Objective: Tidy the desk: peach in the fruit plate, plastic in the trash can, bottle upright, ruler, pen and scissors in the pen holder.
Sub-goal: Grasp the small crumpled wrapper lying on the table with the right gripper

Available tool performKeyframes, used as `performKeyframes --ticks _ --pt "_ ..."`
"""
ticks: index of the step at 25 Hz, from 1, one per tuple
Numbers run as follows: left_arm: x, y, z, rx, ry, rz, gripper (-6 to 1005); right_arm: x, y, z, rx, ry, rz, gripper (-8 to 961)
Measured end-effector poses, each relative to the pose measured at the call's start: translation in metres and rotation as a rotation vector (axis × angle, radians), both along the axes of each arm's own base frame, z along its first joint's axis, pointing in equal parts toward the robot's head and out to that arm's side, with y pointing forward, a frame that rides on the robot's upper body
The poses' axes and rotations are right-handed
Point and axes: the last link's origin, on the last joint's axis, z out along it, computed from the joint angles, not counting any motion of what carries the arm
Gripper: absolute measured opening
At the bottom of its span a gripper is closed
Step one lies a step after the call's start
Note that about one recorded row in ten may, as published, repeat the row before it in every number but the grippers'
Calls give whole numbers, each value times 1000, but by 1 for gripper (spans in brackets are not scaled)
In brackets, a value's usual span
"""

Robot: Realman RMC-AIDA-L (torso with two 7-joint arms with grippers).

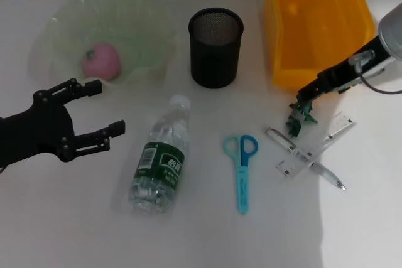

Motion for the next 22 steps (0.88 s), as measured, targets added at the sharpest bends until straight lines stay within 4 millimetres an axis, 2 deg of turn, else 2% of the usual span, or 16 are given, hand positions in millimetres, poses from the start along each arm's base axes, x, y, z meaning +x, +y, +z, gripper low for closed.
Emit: performKeyframes --ticks 1,8,22 --pt "0 0 0 0 0 -1 857 8 2 -4 10 -13 -23 828" --pt "0 -1 -1 4 2 -8 854 32 7 -14 43 -8 -83 826" --pt "0 -4 -5 7 -1 -19 849 45 18 -31 68 20 -110 819"
